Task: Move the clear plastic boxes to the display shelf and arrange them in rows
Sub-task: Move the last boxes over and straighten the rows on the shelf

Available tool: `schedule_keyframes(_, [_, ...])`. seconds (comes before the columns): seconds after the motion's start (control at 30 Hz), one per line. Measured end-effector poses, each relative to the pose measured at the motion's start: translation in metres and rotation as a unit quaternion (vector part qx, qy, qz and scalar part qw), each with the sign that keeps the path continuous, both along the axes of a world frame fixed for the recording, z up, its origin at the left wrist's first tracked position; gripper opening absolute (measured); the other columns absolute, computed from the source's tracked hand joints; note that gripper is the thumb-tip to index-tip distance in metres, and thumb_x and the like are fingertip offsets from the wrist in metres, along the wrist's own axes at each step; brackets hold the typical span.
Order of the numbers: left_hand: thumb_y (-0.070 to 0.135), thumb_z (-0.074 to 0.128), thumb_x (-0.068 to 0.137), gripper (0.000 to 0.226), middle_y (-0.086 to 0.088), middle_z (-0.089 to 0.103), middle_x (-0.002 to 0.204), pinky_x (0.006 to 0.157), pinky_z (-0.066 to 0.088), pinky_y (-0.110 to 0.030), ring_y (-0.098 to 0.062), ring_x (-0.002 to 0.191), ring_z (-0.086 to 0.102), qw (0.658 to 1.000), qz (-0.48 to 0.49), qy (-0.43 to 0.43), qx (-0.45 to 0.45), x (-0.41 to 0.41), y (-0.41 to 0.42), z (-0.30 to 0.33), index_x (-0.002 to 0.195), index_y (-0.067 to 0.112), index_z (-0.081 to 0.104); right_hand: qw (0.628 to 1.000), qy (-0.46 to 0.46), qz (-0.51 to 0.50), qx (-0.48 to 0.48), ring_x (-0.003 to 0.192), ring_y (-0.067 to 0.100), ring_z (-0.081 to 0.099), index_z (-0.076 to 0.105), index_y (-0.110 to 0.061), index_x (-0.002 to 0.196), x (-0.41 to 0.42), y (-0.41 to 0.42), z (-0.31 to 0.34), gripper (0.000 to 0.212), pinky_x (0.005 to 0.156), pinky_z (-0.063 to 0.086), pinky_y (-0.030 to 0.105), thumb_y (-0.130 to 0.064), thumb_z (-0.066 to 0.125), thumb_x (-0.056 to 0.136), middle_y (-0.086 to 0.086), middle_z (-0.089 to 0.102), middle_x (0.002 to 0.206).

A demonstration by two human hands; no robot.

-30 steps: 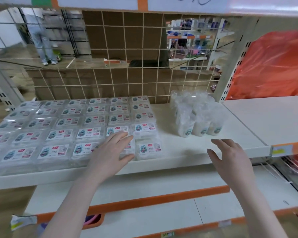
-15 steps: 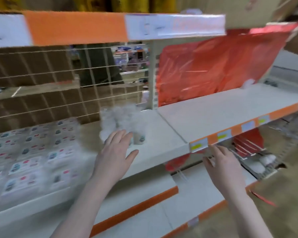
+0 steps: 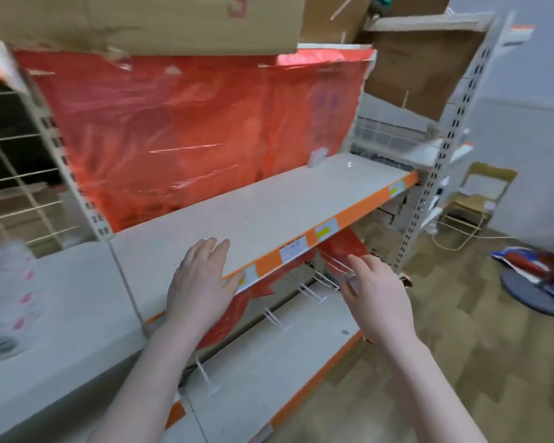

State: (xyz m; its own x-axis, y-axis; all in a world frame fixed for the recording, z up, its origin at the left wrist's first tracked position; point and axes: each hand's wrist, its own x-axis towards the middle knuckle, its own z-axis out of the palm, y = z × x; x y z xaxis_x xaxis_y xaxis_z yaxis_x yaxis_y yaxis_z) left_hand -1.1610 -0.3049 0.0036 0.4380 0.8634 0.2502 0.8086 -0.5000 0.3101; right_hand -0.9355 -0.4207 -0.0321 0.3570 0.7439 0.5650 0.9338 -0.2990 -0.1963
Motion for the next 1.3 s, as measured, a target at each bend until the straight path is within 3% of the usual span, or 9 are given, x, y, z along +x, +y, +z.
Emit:
schedule_keyframes(0.37, [0.04, 0.053, 0.092, 0.059, -0.006, 0.032, 0.15, 0.111, 0.024, -0.036, -0.022, 0.14, 0.023, 1.0, -0.006, -0.01, -0.008, 0.151, 0.101, -0.027, 0.143, 0.016, 0.037, 1.0, 0.011, -0.001, -0.02, 0.07, 0.032, 0.06, 0.064, -0.005, 0.094, 0.13, 0.093, -0.01, 0.031, 0.058, 0.05, 0.036, -0.015, 0.079, 0.068, 0.011, 0.063, 0.084])
schedule_keyframes(0.6, [0.04, 0.052, 0.093, 0.058, -0.006, 0.03, 0.152, 0.111, 0.021, -0.034, -0.022, 0.141, 0.022, 0.999, -0.006, -0.027, -0.033, 0.255, 0.184, -0.024, 0.144, 0.016, 0.037, 0.996, 0.012, -0.008, -0.085, 0.069, 0.036, 0.06, 0.065, -0.002, 0.099, 0.233, 0.176, -0.003, 0.036, 0.055, 0.051, 0.039, -0.015, 0.079, 0.068, 0.014, 0.063, 0.084])
schedule_keyframes(0.73, [0.039, 0.053, 0.092, 0.058, -0.004, 0.03, 0.151, 0.111, 0.022, -0.034, -0.02, 0.141, 0.021, 0.999, 0.012, -0.031, -0.035, 0.288, 0.214, -0.019, 0.143, 0.016, 0.037, 0.994, 0.032, 0.003, -0.101, 0.083, 0.038, 0.06, 0.063, -0.002, 0.105, 0.28, 0.219, 0.001, 0.034, 0.067, 0.051, 0.042, -0.017, 0.071, 0.076, 0.017, 0.062, 0.094])
schedule_keyframes(0.9, [0.041, 0.052, 0.093, 0.058, -0.003, 0.029, 0.152, 0.111, 0.022, -0.034, -0.019, 0.141, 0.02, 0.996, 0.076, -0.03, -0.045, 0.316, 0.235, -0.027, 0.144, 0.018, 0.036, 0.991, 0.048, 0.055, -0.111, 0.115, 0.03, 0.047, 0.048, -0.012, 0.132, 0.327, 0.28, 0.001, 0.043, 0.094, 0.039, 0.038, -0.03, 0.051, 0.092, 0.01, 0.051, 0.127])
schedule_keyframes(1.3, [0.039, 0.054, 0.092, 0.058, -0.003, 0.028, 0.153, 0.113, 0.02, -0.032, -0.018, 0.142, 0.02, 0.942, 0.323, -0.051, -0.073, 0.387, 0.235, -0.042, 0.144, 0.018, 0.037, 0.944, 0.009, 0.293, -0.151, 0.11, 0.033, 0.049, 0.049, -0.007, 0.129, 0.424, 0.452, 0.004, 0.045, 0.088, 0.039, 0.039, -0.021, 0.057, 0.088, 0.014, 0.053, 0.12])
